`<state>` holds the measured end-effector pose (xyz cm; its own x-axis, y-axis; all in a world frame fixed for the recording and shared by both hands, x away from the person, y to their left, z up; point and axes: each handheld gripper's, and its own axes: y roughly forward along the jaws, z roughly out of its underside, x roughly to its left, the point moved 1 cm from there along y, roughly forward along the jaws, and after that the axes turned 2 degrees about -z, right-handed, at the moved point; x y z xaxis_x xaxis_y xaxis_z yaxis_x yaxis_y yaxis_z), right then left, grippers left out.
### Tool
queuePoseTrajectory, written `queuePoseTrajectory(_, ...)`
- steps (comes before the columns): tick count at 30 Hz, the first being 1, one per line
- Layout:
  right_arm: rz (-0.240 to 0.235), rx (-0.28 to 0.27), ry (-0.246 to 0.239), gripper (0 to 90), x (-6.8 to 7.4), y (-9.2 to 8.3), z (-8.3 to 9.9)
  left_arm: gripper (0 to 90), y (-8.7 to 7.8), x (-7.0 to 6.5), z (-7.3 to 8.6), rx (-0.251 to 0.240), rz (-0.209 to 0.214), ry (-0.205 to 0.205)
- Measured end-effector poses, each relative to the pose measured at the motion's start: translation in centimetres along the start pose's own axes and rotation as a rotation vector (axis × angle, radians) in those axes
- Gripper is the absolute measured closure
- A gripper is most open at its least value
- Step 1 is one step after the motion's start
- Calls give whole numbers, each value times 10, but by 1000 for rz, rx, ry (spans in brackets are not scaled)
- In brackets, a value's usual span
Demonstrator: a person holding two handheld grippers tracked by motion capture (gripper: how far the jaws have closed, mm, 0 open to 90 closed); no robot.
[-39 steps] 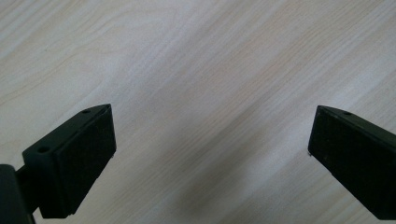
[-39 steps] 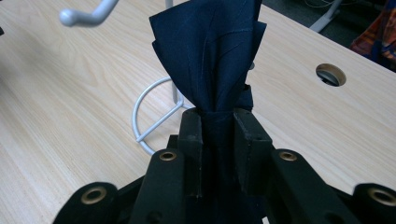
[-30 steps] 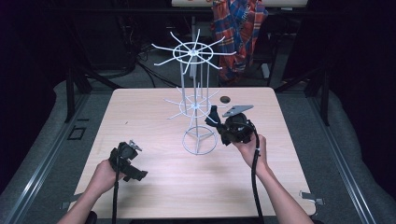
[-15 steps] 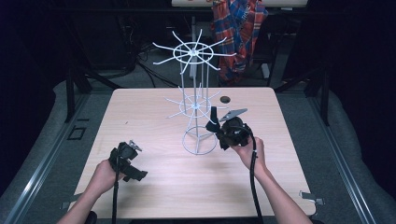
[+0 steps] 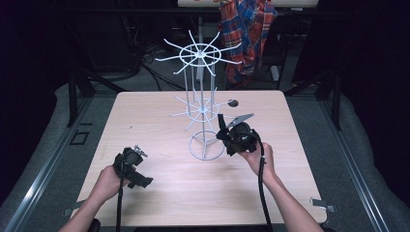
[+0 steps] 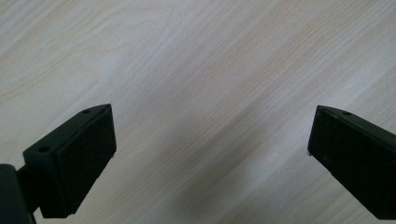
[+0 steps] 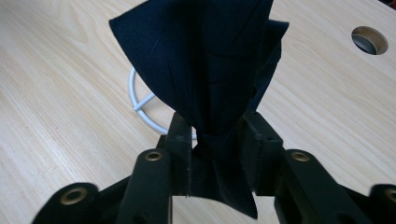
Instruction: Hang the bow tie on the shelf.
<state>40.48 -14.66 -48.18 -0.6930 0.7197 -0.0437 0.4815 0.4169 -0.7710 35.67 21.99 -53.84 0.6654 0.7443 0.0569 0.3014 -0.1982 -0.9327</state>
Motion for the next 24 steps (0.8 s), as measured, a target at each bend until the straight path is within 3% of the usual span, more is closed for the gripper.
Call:
queuePoseTrajectory(6,-11,7,1,589,0,-1,0,11,0,0,0,0,0,1)
queuePoseTrajectory(7,-13,8,3,544,0,-1,1,11,-1,0,0,-4,0,1)
queuePoseTrajectory(10,-19,12,3,522,-1,-3,2,11,-1,0,1,-6,0,1)
queuePoseTrajectory(11,-21,11,8,466,-3,-5,3,11,-1,0,1,-5,0,0)
queuePoseTrajectory(14,-28,4,20,436,-5,-9,5,11,-1,0,1,-5,1,0)
queuePoseTrajectory(16,-45,-2,22,398,-10,-16,9,11,-2,0,1,-6,1,0)
queuePoseTrajectory(24,-33,-4,35,274,-20,-44,26,11,-3,-1,1,-10,0,3)
